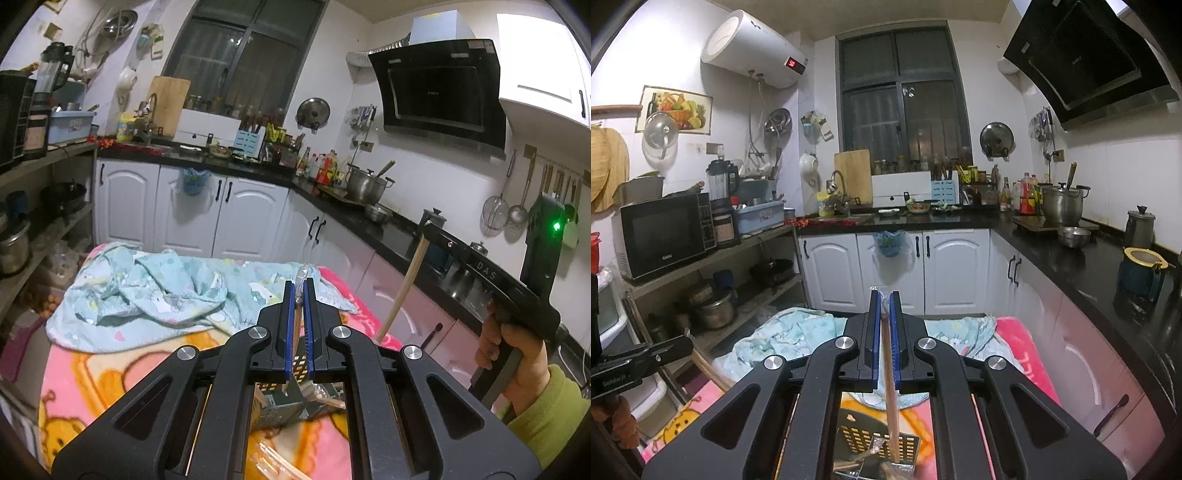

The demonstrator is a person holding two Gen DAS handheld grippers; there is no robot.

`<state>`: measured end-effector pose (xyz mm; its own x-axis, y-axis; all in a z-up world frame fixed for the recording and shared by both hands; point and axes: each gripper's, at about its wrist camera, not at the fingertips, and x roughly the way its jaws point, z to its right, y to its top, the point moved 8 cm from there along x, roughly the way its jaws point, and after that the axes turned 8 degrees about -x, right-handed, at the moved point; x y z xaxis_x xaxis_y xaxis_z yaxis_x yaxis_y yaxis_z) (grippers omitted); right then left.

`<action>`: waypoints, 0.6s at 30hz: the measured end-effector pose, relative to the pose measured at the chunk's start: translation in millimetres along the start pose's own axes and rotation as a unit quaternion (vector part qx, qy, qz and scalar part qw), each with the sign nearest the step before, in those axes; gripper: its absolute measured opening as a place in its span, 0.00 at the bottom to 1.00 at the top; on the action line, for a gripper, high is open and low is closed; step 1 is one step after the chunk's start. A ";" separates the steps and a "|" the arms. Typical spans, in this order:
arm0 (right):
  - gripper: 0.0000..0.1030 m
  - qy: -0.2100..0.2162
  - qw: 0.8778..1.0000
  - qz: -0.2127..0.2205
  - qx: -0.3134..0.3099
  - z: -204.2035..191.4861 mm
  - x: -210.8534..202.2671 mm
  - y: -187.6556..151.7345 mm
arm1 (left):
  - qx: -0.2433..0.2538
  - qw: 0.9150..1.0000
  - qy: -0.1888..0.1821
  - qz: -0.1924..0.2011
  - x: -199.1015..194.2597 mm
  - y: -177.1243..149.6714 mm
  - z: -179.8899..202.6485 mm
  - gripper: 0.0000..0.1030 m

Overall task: Organize utensils
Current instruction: 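Lower the chopsticks into the caddy and open both tools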

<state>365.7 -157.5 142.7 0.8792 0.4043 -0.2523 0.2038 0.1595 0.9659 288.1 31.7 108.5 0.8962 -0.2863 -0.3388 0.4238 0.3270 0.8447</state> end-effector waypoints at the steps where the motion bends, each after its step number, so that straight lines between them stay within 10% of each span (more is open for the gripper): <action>1: 0.05 0.000 1.000 -0.002 0.000 0.2 1.7 -2.2 | -0.001 1.000 -0.001 -0.003 1.6 -1.8 -0.4 0.02; 7: 0.24 -0.001 1.000 -0.023 0.001 1.3 10.8 -17.3 | 0.002 1.000 0.007 -0.014 10.5 -13.0 -2.8 0.03; 18: 0.50 -0.004 1.000 -0.025 0.012 7.6 -19.7 -38.6 | -0.012 1.000 0.015 0.022 -18.3 -9.2 -13.7 0.70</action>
<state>343.8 -178.4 110.8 0.8708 0.3897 -0.2998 0.2575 0.1579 0.9533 269.6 46.3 101.1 0.9173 -0.2435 -0.3149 0.3870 0.3604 0.8487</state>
